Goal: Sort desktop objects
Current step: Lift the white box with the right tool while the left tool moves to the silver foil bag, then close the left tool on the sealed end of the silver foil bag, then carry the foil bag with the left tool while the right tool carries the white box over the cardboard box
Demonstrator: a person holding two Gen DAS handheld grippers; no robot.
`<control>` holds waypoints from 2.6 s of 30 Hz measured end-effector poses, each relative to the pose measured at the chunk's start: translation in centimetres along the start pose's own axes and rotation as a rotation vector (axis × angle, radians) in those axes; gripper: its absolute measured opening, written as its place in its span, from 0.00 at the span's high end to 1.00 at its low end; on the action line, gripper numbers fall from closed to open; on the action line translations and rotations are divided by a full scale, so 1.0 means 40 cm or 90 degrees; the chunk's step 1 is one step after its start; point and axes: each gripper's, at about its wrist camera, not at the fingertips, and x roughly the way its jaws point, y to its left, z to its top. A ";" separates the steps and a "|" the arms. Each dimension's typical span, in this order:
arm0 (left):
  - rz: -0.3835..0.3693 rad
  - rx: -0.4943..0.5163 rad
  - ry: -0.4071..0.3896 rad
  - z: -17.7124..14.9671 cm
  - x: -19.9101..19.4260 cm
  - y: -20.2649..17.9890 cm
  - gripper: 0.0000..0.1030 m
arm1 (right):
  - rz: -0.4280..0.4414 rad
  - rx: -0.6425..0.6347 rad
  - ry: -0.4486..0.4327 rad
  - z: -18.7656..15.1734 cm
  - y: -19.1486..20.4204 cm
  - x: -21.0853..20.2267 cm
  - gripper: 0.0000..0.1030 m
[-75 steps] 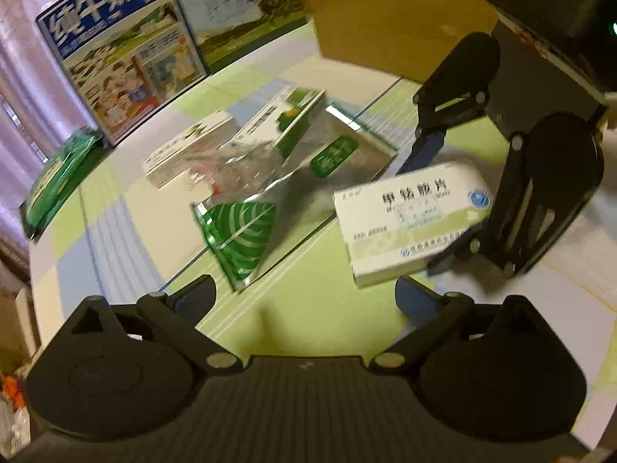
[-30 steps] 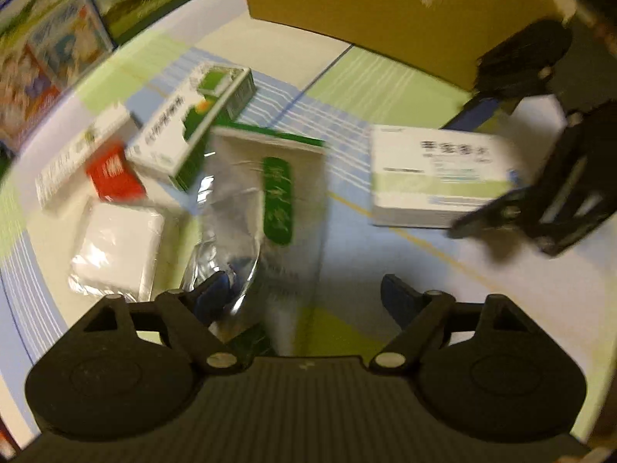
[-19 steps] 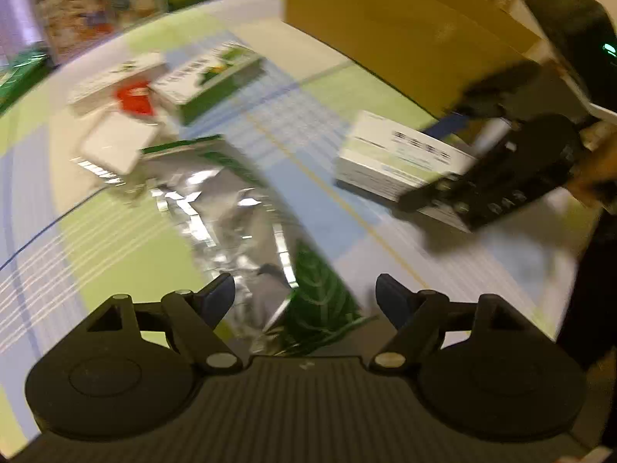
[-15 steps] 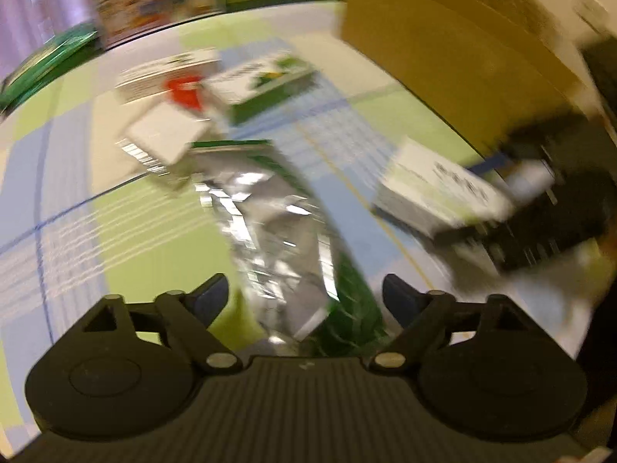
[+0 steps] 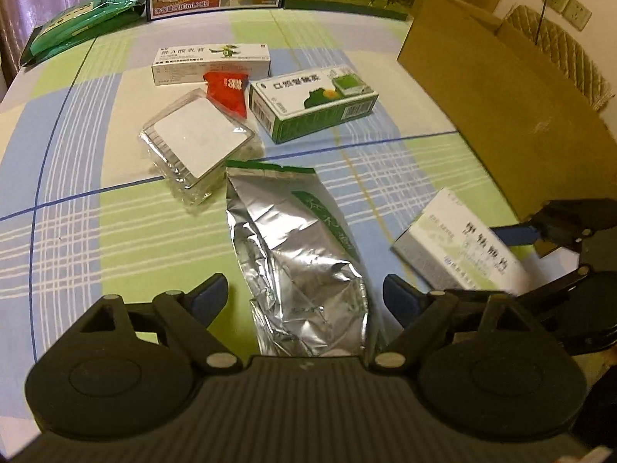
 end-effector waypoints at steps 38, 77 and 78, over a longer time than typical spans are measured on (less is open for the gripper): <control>0.049 0.069 0.045 -0.082 -0.028 -0.073 0.53 | -0.001 0.025 0.006 0.007 0.007 0.022 0.29; 0.048 0.078 -0.013 -0.024 -0.081 -0.095 0.54 | -0.008 0.039 -0.092 0.058 0.015 -0.067 0.34; 0.049 0.078 -0.015 -0.020 -0.081 -0.098 0.54 | -0.009 0.040 -0.093 0.058 0.014 -0.070 0.34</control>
